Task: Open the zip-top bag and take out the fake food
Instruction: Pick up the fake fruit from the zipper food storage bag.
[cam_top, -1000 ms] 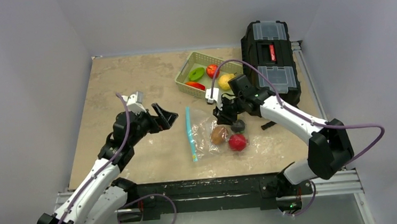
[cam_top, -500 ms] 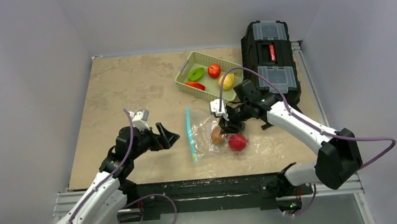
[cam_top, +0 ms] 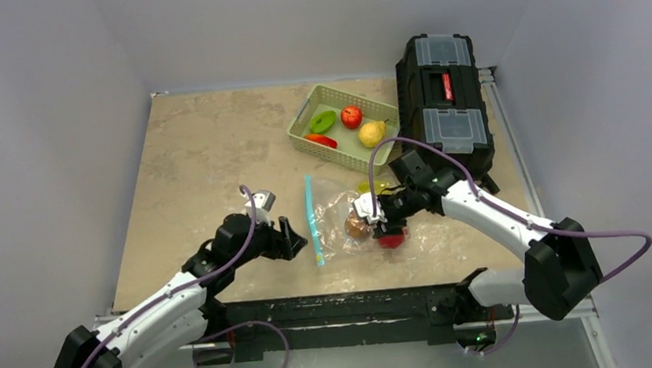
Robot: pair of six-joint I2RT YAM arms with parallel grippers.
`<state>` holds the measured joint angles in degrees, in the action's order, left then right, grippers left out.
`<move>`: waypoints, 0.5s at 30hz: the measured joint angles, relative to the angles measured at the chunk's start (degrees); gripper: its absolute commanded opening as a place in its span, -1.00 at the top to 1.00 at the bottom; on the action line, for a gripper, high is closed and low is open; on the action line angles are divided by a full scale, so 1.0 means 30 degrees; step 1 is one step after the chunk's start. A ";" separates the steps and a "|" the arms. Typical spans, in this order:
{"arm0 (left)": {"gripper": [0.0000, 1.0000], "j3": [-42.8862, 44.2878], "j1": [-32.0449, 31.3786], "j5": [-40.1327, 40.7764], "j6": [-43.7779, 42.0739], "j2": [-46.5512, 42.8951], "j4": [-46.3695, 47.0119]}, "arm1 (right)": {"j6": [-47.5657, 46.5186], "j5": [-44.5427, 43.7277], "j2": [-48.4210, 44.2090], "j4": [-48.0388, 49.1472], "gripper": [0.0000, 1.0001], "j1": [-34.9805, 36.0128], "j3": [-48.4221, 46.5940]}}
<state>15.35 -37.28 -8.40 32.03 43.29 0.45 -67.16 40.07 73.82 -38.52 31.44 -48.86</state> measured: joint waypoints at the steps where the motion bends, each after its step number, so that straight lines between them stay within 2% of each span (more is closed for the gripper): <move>1: -0.27 -0.0007 0.0000 0.0160 -0.0051 0.0408 0.0102 | 0.0000 -0.0066 -0.0044 0.0153 0.02 0.0000 0.0109; 4: -0.08 -0.0080 0.0000 0.0984 -0.0138 0.0816 0.0153 | 0.0036 -0.0372 -0.0058 0.0583 0.04 0.0000 0.0226; 10: 0.43 -0.0080 0.0000 0.1996 -0.1129 0.0306 0.0641 | 0.0175 -0.0663 -0.0058 0.1297 0.10 0.0000 0.0226; 15: 0.54 0.1188 -0.0007 0.1676 -0.2550 0.3628 0.1100 | 0.0488 -0.0750 -0.0058 0.1581 0.17 0.0000 0.0226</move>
<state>18.92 -37.30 -3.38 24.38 54.17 3.75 -65.69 37.82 73.65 -33.78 31.44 -48.18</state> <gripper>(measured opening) 0.250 0.434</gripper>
